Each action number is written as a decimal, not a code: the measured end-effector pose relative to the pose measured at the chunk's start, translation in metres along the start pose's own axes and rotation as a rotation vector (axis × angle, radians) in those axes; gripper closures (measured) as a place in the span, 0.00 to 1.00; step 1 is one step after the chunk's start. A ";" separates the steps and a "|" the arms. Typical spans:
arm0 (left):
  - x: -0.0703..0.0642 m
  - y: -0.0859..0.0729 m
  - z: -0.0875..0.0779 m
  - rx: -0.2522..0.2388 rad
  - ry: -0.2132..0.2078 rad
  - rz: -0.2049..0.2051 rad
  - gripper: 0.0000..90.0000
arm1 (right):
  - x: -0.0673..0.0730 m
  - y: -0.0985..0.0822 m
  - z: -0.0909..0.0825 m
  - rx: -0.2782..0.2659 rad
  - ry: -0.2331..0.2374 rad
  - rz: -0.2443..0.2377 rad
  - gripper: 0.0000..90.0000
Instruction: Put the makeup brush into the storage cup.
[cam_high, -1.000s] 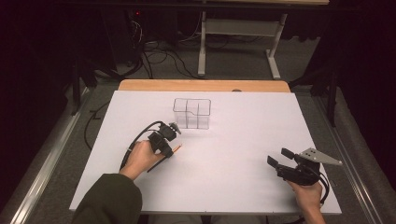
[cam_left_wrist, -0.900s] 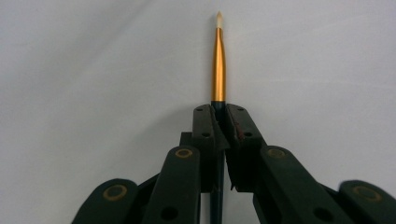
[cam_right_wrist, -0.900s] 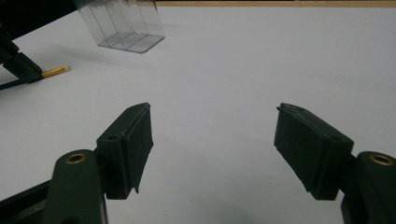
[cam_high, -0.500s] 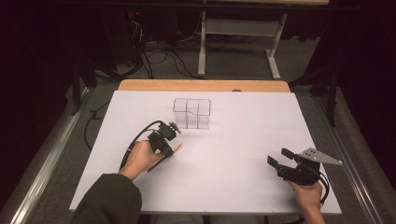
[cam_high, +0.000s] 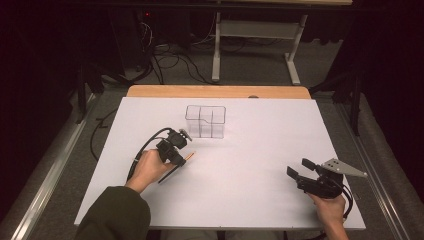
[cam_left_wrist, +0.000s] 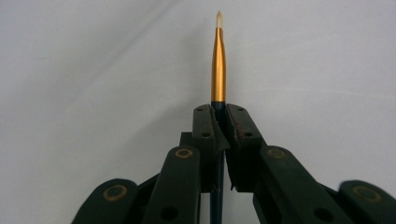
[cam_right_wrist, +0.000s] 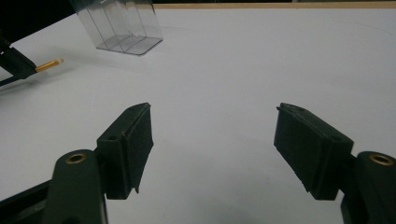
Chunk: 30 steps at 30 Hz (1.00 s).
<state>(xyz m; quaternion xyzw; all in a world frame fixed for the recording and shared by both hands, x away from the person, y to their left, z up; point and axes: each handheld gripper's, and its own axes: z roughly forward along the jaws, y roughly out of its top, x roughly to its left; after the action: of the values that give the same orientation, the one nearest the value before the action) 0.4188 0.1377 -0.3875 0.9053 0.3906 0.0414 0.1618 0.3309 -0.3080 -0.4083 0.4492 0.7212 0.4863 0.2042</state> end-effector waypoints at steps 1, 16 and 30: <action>0.000 0.000 -0.001 -0.006 0.000 -0.001 0.92 | 0.000 0.000 0.000 0.000 0.000 0.000 0.33; -0.001 -0.001 -0.016 -0.101 0.007 0.008 0.92 | 0.001 0.000 0.000 0.000 -0.001 -0.002 0.34; 0.002 -0.002 -0.030 -0.227 0.007 -0.007 0.92 | 0.001 0.000 0.000 0.000 -0.003 -0.006 0.34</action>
<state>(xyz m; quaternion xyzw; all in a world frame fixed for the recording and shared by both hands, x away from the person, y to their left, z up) 0.4127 0.1478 -0.3602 0.8796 0.3871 0.0879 0.2623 0.3308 -0.3069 -0.4083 0.4476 0.7224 0.4848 0.2067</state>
